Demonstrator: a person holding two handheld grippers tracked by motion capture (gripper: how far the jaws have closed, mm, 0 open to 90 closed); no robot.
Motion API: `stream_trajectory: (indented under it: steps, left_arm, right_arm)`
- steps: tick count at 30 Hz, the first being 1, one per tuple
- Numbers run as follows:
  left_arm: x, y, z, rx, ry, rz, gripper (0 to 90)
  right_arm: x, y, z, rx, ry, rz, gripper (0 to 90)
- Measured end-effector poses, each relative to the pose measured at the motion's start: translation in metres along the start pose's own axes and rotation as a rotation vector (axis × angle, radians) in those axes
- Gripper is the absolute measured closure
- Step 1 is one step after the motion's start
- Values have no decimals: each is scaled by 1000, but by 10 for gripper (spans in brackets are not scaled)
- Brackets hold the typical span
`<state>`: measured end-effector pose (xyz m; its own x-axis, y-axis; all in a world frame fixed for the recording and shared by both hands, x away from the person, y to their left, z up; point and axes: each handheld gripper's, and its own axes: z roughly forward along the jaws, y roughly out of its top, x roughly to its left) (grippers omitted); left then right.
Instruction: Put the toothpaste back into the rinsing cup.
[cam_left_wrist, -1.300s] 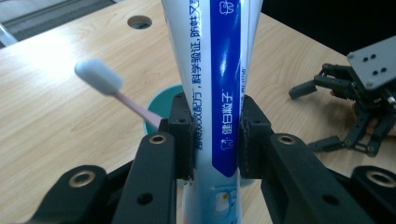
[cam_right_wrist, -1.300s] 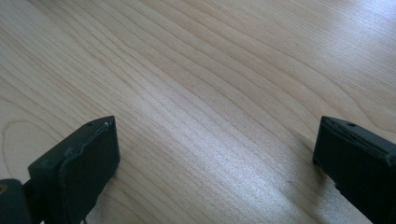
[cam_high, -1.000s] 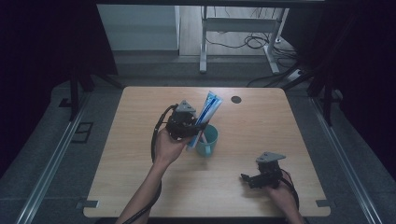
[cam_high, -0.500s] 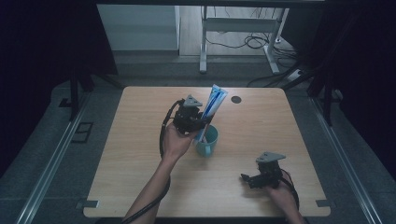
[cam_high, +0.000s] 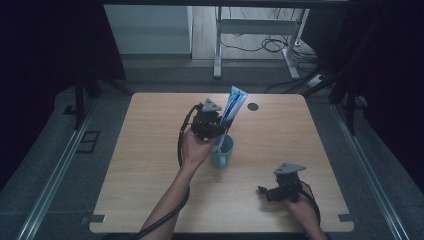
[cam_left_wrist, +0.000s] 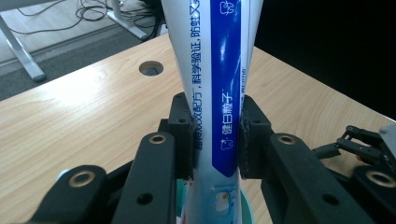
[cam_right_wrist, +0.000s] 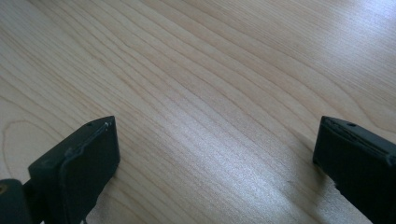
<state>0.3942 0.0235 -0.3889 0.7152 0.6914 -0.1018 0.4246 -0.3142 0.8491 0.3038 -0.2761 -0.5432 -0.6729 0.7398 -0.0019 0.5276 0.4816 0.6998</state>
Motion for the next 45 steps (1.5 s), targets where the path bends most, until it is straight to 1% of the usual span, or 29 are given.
stream_trajectory:
  steps: [6,9,13,16,21,27,34,41,45]
  left_arm:
    - [1,-3,6,-4,8,-1,717]
    - [0,-6,10,-10,10,-7,717]
    - [-1,-11,14,-7,20,-1,716]
    - [-2,-15,18,-8,21,-6,715]
    - [-4,-20,23,1,27,1,713]
    - [-4,-27,29,10,35,-2,712]
    - [-3,-35,33,19,39,-6,710]
    - [-2,-43,35,16,39,-17,707]
    - [-3,-45,37,25,41,-15,704]
  right_arm:
    - [0,0,0,0,1,0,0]
    - [0,0,0,0,1,0,0]
    - [0,0,0,-1,1,0,0]
    - [0,0,0,0,4,0,0]
    - [0,0,0,-1,6,-2,0]
    - [0,0,0,-1,7,-3,1]
    - [0,0,0,-3,6,-2,1]
    - [0,0,0,-3,7,-3,1]
    - [0,0,0,-2,7,-3,1]
